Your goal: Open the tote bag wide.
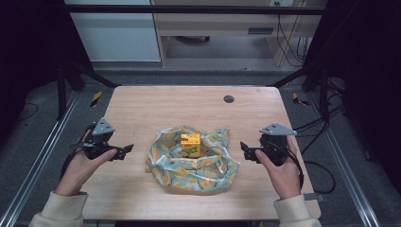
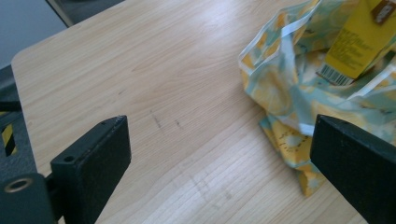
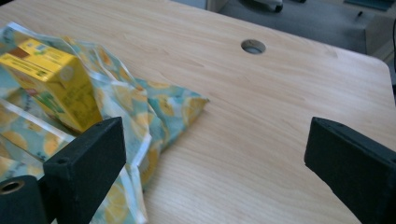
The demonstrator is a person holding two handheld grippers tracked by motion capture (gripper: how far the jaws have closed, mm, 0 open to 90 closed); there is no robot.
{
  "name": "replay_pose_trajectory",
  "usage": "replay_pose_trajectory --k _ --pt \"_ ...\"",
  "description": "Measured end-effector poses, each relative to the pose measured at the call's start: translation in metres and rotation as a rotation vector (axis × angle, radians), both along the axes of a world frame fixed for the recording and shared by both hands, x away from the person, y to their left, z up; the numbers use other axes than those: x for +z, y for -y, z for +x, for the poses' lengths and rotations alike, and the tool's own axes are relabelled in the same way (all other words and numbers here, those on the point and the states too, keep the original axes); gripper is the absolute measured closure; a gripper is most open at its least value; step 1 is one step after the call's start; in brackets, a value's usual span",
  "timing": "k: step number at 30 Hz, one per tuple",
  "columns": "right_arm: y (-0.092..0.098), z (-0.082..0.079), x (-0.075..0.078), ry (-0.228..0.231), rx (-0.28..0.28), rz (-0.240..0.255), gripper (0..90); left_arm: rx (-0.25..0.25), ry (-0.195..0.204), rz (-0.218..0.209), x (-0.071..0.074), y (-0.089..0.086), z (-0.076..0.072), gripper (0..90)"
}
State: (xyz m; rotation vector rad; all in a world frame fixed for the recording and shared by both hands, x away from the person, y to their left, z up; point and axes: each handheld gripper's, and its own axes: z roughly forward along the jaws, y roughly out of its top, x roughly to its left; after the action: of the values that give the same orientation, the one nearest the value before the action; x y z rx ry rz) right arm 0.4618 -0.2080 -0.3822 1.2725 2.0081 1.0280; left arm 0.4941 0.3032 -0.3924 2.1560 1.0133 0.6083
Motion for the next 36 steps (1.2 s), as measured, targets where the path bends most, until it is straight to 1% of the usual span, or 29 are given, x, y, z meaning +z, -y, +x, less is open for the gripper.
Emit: replay_pose_trajectory --k 2,4,5,7,10,13,15,17,19,20,21,26,28,32,34,36 --pt "0.006 0.0 -0.006 -0.019 -0.012 0.001 5.6 0.006 -0.012 0.004 -0.004 -0.005 0.003 5.0" --pt "0.012 0.001 -0.013 -0.035 -0.023 0.002 5.6 -0.007 -0.016 0.006 -0.01 -0.01 0.006 5.0" --pt "0.015 0.001 -0.016 -0.047 -0.031 -0.003 5.6 -0.004 -0.018 -0.003 -0.013 -0.013 0.008 5.1" --pt "0.021 0.003 -0.025 -0.066 -0.045 -0.01 5.7 0.014 -0.027 -0.01 -0.02 -0.02 0.011 5.4" --pt "0.03 0.006 -0.039 -0.104 -0.062 -0.001 5.7 0.047 -0.048 -0.013 -0.031 -0.029 0.017 5.4" --pt "0.038 0.011 -0.053 -0.14 -0.09 -0.014 6.0 0.076 -0.066 -0.014 -0.042 -0.036 0.021 5.4" --pt "0.043 0.015 -0.061 -0.162 -0.109 -0.004 6.3 0.088 -0.078 -0.013 -0.048 -0.04 0.024 5.4" --pt "0.047 0.019 -0.067 -0.171 -0.121 0.002 6.6 0.102 -0.088 -0.019 -0.053 -0.042 0.026 5.4" --pt "0.049 0.024 -0.072 -0.179 -0.136 0.01 6.8 0.109 -0.096 -0.015 -0.059 -0.044 0.028 5.4" --pt "0.049 0.026 -0.074 -0.185 -0.144 0.015 7.0 0.108 -0.105 -0.006 -0.061 -0.044 0.029 5.4" --pt "0.049 0.029 -0.076 -0.19 -0.146 0.02 7.0 0.112 -0.107 -0.009 -0.064 -0.044 0.03 5.4" --pt "0.049 0.04 -0.085 -0.198 -0.167 0.04 7.4 0.12 -0.12 0.008 -0.072 -0.045 0.031 5.4" --pt "0.049 0.043 -0.088 -0.207 -0.17 0.037 7.3 0.119 -0.122 0.018 -0.075 -0.045 0.032 5.4" --pt "0.049 0.048 -0.094 -0.209 -0.182 0.043 7.4 0.127 -0.125 0.034 -0.081 -0.045 0.034 5.4" --pt "0.048 0.049 -0.097 -0.208 -0.179 0.041 7.5 0.147 -0.106 0.021 -0.082 -0.046 0.034 5.9" --pt "0.048 0.049 -0.1 -0.217 -0.174 0.034 7.6 0.148 -0.108 0.014 -0.084 -0.046 0.034 5.8"
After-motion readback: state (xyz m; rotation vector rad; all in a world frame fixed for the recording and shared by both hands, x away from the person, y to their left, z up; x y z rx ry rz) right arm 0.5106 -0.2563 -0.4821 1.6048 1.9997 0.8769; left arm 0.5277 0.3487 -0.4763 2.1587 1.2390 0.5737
